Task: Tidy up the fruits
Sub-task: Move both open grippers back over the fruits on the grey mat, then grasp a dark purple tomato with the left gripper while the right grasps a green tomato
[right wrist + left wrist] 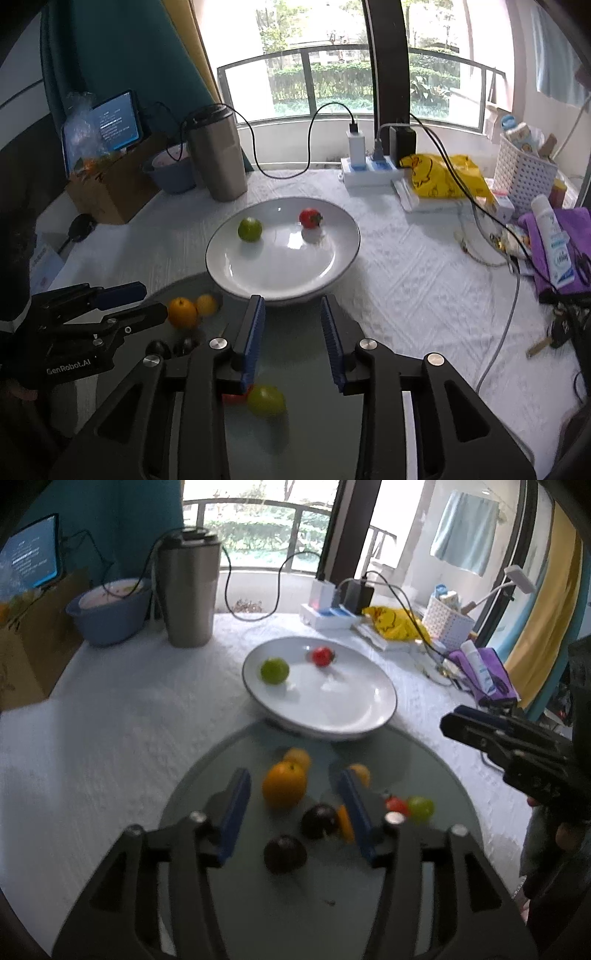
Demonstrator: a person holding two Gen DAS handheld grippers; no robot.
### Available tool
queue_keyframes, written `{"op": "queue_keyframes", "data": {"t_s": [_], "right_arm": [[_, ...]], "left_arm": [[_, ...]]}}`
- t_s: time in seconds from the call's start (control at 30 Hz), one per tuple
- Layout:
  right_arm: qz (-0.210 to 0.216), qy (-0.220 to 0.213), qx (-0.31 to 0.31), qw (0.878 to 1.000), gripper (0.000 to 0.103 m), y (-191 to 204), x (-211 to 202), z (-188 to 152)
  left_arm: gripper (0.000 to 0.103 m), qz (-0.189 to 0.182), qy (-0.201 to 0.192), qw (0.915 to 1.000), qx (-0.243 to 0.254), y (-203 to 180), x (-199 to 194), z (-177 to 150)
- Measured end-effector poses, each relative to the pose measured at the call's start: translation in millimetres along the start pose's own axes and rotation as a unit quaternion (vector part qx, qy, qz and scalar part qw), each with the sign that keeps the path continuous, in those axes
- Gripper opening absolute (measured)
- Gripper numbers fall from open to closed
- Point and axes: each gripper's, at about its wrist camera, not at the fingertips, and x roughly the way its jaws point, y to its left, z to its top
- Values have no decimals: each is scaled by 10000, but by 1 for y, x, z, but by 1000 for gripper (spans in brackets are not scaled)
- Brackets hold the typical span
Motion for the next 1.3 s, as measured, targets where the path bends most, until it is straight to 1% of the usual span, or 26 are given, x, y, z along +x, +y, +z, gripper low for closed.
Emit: {"op": "queue_keyframes", "data": {"t_s": [0.03,0.07,0.33,0.67,0.83,0.9,1.03,1.13,1.3], "right_arm": [[14,6,8,10000,40,-1,-1,-3],[27,13,16,10000,41,-1,-1,-6],[137,116,46,9998,42,1,-1,-33],[254,300,107,9992,42,-3,7,-54],[354,424,26,9985,42,0,11,-60],[392,470,0,9981,42,2,13,-62],[428,520,-34,9977,42,4,17,-65],[430,553,-74,9975,42,6,20,-65],[429,571,-104,9974,42,6,23,-65]], "left_arm": [[62,-3,22,10000,-22,0,0,-4],[63,6,41,10000,-30,1,0,-7],[63,20,88,9999,-73,4,-3,-32],[63,159,307,9994,28,4,4,-50],[63,227,391,9990,68,7,7,-54],[63,270,388,9988,97,9,7,-53],[63,350,330,9988,-8,19,5,-51],[63,330,249,9991,7,21,4,-48],[63,283,279,9991,153,15,10,-43]]}}
